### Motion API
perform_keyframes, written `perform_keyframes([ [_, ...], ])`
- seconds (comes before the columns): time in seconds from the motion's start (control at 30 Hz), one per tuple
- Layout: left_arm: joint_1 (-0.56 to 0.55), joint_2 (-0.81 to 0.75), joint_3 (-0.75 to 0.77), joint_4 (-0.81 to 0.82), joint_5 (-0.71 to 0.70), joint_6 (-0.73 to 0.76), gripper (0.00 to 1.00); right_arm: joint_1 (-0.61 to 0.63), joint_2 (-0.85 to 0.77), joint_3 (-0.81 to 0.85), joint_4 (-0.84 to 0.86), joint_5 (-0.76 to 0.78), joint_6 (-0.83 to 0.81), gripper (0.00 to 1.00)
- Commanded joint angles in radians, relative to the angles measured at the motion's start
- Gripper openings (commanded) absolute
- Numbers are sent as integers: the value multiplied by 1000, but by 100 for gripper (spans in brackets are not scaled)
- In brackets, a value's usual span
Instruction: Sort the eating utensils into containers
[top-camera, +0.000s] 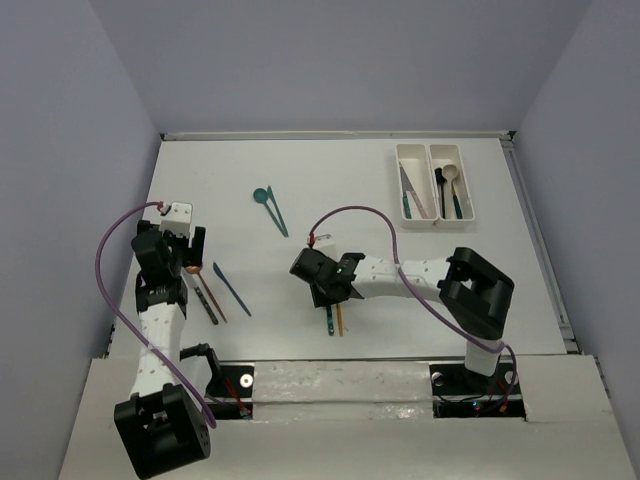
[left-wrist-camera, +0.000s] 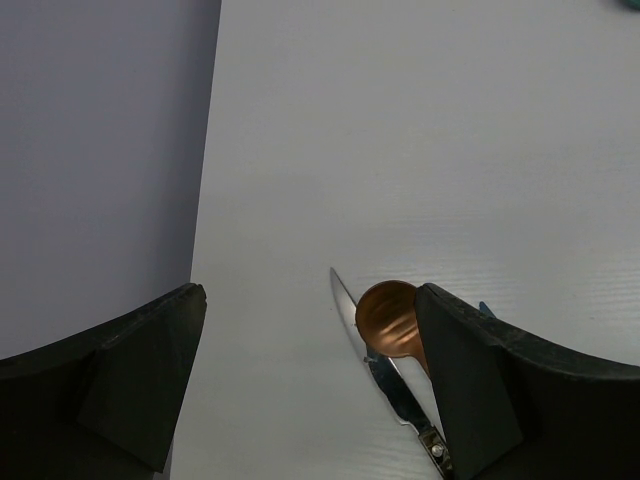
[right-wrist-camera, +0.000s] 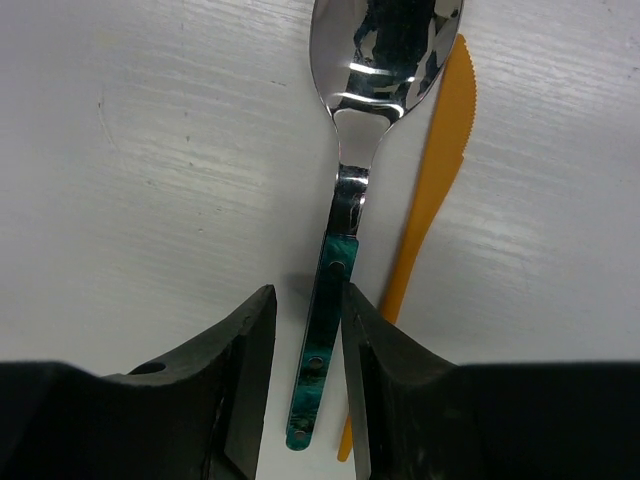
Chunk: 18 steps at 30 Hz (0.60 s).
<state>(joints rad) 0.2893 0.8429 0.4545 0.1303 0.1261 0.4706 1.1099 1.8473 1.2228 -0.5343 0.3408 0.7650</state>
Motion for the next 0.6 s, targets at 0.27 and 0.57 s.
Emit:
perform_keyframes([
  [0.27, 2, -16, -8, 29, 0, 10, 99, 1, 56, 12, -44, 9, 53, 37],
  [0.57, 2, -7, -4, 31, 4, 14, 99, 1, 37, 41, -114, 50, 68, 35],
])
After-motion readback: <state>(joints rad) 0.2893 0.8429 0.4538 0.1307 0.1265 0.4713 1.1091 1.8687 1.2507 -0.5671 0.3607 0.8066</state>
